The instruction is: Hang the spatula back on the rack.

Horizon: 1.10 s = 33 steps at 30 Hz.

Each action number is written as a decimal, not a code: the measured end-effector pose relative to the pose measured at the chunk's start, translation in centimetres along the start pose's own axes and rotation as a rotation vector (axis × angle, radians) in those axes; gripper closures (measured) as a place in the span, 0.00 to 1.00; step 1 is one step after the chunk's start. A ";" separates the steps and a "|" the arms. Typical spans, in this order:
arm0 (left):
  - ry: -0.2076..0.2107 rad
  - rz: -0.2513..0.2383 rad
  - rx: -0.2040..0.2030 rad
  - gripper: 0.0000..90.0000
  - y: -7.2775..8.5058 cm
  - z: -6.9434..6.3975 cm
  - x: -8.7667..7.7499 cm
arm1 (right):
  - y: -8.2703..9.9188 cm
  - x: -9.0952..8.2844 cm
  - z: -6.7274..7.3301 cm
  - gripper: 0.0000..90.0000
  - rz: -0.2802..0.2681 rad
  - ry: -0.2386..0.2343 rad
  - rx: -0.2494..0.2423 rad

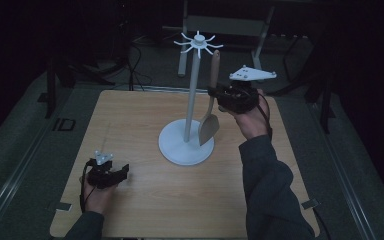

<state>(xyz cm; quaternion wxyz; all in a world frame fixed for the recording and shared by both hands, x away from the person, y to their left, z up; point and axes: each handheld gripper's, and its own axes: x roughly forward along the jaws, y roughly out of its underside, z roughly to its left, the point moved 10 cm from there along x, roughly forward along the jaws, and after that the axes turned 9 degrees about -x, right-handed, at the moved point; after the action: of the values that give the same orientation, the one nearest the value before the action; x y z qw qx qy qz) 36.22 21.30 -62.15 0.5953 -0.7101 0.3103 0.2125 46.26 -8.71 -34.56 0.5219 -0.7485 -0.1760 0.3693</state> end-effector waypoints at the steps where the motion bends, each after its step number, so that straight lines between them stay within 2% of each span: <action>1: 0.000 0.000 -0.001 0.38 0.0 0.0 0.0 | 0.0 0.1 0.0 0.83 0.001 -0.001 0.001; 19: 0.000 0.001 0.000 0.38 0.0 0.0 0.0 | 0.0 1.4 0.3 0.83 0.020 -0.005 0.004; 27: 0.000 0.000 -0.001 0.38 0.0 0.0 0.0 | 0.0 1.7 0.3 0.83 0.012 -0.005 0.013; 33: 0.001 0.000 0.000 0.38 0.0 0.0 0.0 | -0.1 1.6 0.3 0.76 0.002 -0.003 0.009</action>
<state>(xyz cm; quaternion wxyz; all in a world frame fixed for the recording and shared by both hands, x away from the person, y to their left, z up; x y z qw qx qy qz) 36.23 21.28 -62.16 0.5951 -0.7102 0.3105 0.2123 47.10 -7.43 -35.09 0.5245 -0.7458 -0.1745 0.3717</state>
